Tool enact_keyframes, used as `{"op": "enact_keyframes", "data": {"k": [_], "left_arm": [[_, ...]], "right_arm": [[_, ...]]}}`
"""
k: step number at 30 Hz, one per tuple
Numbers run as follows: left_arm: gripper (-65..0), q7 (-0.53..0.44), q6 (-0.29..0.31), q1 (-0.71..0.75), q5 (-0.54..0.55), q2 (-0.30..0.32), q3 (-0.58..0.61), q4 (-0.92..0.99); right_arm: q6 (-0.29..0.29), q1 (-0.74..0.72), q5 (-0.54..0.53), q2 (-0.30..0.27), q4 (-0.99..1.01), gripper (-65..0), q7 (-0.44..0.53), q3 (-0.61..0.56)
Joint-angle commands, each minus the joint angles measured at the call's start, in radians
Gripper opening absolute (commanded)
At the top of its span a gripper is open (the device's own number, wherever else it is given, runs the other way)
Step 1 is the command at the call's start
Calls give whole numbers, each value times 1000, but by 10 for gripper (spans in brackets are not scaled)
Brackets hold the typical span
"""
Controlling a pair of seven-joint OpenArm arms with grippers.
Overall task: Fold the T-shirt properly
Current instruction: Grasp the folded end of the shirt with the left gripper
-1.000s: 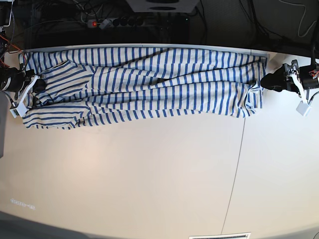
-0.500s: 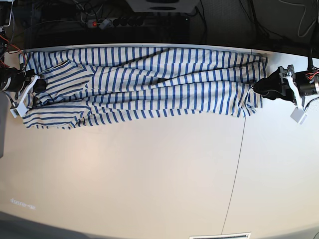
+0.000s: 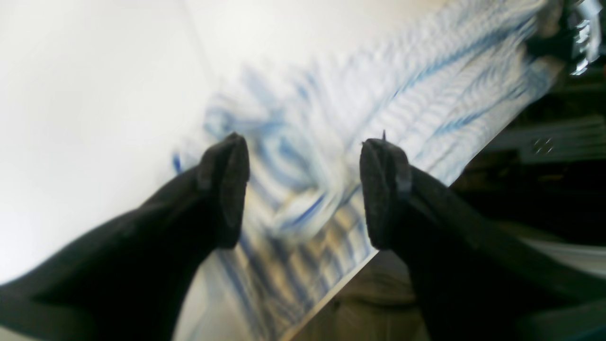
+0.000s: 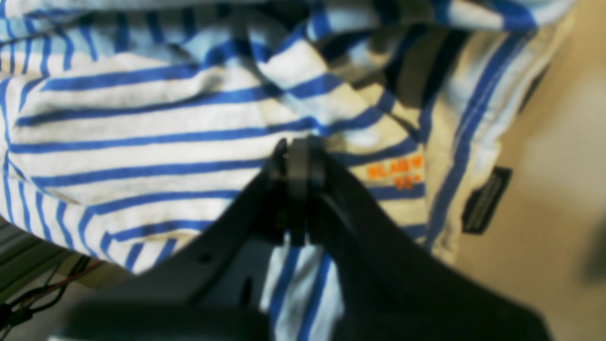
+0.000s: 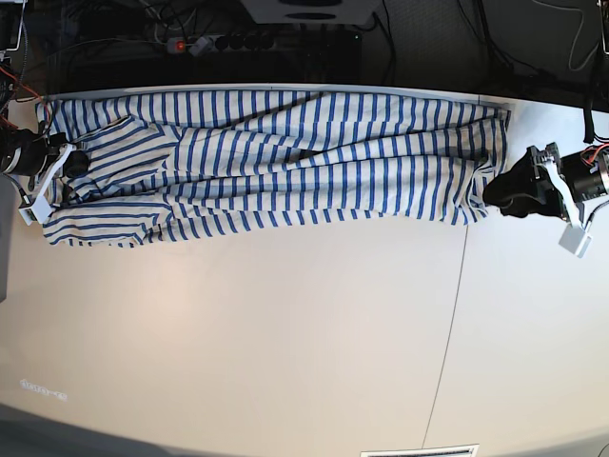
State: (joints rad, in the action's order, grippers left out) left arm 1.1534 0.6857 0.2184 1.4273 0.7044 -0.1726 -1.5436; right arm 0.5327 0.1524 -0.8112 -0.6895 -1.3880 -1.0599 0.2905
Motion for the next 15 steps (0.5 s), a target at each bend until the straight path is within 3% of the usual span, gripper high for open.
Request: {"op": "enact_keyframes", "data": {"k": [1, 4, 5, 9, 15], "left_arm": [[-362, -10, 12, -10, 29, 21, -15, -43], [-605, 0, 12, 7, 56, 21, -17, -154], [-650, 3, 12, 22, 56, 19, -17, -200], [-650, 5, 12, 101, 32, -14, -16, -377], [-650, -125, 12, 130, -176, -79, 33, -372]], "right_arm": [[73, -11, -12, -25, -10, -650, 6, 9], [73, -11, -11, -25, -10, -650, 8, 9], [73, -11, -12, -25, -10, -650, 8, 9], [73, -11, -12, -25, -10, -650, 9, 9], [73, -11, -11, -25, -10, -650, 9, 9]]}}
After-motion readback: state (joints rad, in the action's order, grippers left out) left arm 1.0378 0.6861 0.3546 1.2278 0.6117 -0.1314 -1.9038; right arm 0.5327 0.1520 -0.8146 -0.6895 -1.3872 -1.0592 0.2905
